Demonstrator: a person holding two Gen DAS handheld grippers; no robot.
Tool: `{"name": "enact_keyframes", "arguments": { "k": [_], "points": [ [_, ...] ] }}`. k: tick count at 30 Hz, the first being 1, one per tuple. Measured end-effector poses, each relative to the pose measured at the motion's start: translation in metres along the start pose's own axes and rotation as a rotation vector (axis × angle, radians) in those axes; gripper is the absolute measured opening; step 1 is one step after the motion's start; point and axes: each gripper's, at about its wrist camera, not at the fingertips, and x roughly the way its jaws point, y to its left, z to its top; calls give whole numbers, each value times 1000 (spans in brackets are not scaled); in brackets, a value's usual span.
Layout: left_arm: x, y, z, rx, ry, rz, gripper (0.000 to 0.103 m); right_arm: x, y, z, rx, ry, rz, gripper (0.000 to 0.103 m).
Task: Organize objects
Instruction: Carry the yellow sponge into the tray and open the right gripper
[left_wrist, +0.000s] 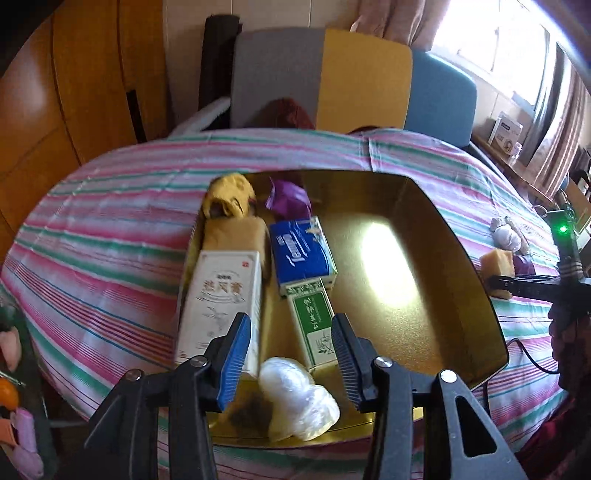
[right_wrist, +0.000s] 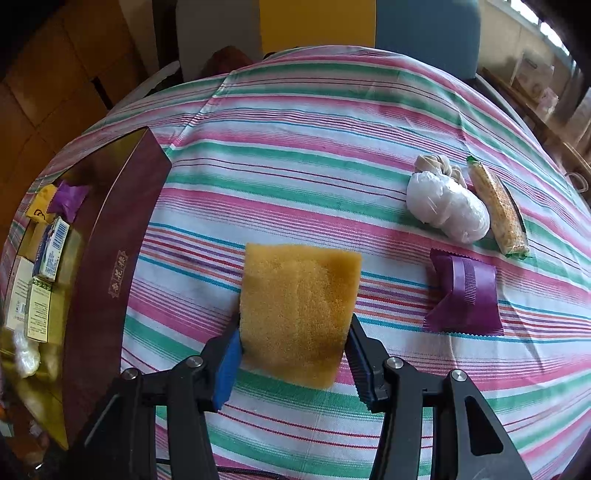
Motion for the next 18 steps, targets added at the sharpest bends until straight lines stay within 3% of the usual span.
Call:
{"name": "enact_keyframes", "arguments": {
  "k": [10, 18],
  "points": [
    [-11, 15, 0, -10, -34, -9, 46, -8, -2, 1, 20, -7, -21, 52],
    [-9, 27, -5, -50, -31, -27, 46, -81, 28, 5, -8, -147, 58, 52]
  ]
}}
